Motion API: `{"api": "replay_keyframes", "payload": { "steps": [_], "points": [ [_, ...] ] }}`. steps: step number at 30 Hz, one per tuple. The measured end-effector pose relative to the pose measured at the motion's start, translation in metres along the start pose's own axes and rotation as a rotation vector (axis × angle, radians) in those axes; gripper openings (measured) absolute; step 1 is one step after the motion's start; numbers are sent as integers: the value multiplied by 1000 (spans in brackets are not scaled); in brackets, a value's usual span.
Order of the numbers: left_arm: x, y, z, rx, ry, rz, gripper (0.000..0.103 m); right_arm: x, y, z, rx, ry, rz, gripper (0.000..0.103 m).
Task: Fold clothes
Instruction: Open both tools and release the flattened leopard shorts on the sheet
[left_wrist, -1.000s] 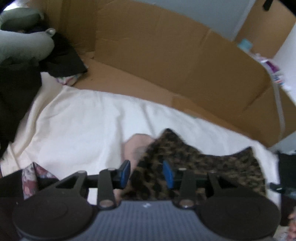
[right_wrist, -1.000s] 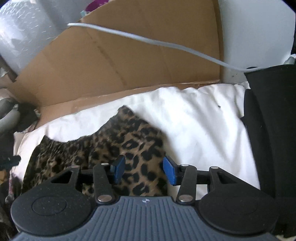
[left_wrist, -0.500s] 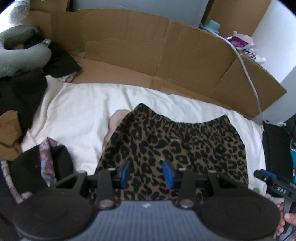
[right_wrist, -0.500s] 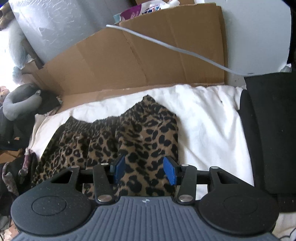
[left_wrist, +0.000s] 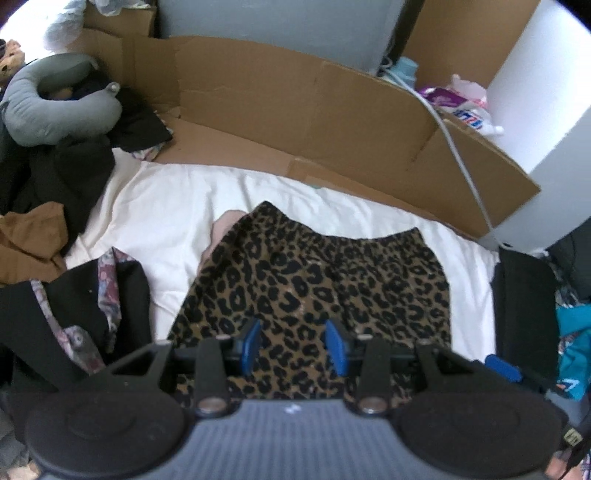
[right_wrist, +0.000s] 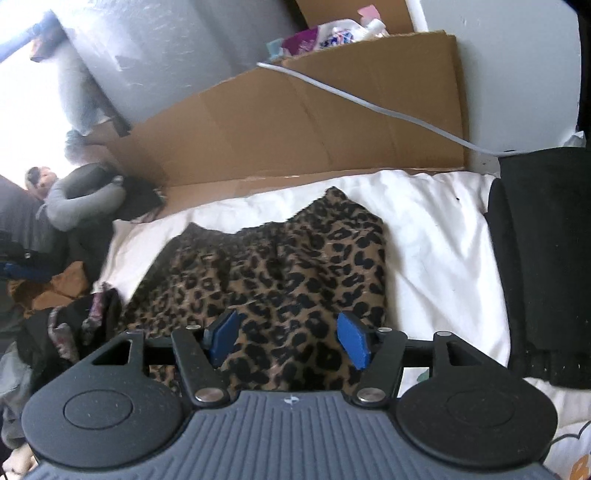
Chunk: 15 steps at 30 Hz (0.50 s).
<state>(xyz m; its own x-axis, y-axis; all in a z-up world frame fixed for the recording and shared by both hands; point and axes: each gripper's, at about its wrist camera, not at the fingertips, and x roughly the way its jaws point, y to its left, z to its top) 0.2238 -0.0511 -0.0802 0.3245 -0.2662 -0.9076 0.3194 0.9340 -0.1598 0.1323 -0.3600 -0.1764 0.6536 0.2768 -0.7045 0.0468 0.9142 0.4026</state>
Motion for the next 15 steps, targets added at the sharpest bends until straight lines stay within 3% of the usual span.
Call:
{"api": "replay_keyframes", "payload": {
  "steps": [9, 15],
  "points": [
    [-21, -11, -24, 10, 41, -24, 42, -30, 6, -22, -11, -24, 23, 72],
    [-31, -9, -48, 55, 94, -21, 45, -32, 4, -36, -29, 10, 61, 72]
  ]
}}
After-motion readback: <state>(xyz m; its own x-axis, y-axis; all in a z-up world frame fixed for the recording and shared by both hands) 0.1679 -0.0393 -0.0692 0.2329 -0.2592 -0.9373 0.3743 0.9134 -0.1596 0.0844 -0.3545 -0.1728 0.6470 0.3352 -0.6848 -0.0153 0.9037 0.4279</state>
